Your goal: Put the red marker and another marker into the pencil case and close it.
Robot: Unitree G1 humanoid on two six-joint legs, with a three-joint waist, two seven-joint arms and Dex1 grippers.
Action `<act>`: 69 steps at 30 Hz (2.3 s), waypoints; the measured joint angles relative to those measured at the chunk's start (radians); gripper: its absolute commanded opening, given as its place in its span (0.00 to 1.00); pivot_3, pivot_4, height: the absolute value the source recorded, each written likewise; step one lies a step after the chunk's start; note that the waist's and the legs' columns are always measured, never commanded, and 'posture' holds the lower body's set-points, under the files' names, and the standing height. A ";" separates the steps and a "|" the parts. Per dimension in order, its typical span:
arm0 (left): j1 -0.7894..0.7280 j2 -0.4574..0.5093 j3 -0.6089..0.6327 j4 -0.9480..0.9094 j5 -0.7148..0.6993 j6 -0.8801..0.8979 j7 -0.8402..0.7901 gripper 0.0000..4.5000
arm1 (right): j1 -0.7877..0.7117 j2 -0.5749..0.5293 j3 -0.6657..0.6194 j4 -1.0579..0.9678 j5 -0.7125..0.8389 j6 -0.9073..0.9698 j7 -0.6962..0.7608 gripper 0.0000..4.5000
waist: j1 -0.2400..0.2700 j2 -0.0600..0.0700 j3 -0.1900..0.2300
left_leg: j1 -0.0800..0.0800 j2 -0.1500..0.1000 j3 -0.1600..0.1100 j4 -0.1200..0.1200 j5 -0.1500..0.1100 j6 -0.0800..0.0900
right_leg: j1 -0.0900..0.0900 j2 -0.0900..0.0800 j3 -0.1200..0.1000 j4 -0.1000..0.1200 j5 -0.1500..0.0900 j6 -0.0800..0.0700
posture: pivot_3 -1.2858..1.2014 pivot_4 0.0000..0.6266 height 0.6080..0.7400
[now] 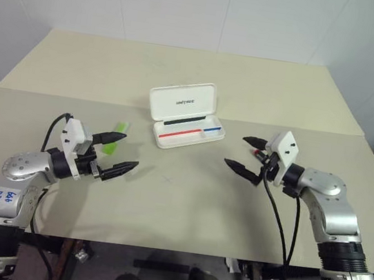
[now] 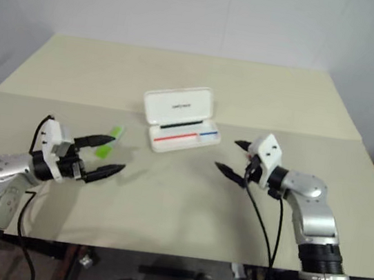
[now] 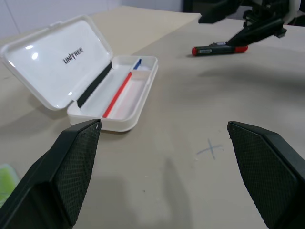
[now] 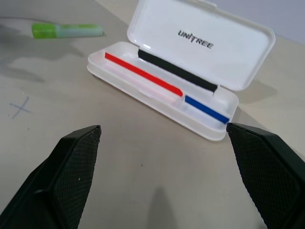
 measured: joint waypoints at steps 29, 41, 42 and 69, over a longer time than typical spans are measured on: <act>-0.368 -0.070 -0.149 0.444 0.175 -0.224 -0.081 1.00 | 0.036 0.015 0.048 0.036 -0.023 -0.076 0.076 0.99 | 0.013 0.000 0.000 | -0.001 0.000 0.001 0.002 -0.001 0.001 | 0.000 0.001 0.000 0.002 0.001 0.001 | 0.52 0.24 1.00; -0.624 -0.133 -0.294 0.868 0.323 -0.375 -0.289 1.00 | 0.260 0.013 -0.010 -0.183 -0.006 0.008 -0.075 0.99 | 0.025 -0.001 0.000 | -0.001 0.000 0.002 0.004 -0.001 0.002 | 0.001 0.001 0.000 -0.002 0.001 0.001 | 0.52 0.24 1.00; -0.644 -0.137 -0.295 0.912 0.339 -0.392 -0.289 1.00 | 0.268 0.013 -0.017 -0.191 -0.005 0.010 -0.084 0.99 | 0.025 -0.001 0.000 | -0.001 -0.001 0.002 0.004 -0.001 0.002 | 0.001 0.001 0.000 -0.002 0.001 0.001 | 0.52 0.24 1.00; -0.901 -0.247 -0.393 1.282 0.640 -0.564 -0.187 1.00 | 0.288 0.003 -0.042 -0.223 -0.004 0.026 -0.137 0.99 | 0.024 -0.002 0.001 | -0.003 -0.001 0.001 0.004 -0.003 0.005 | 0.001 0.001 0.000 -0.002 0.002 0.004 | 0.52 0.24 1.00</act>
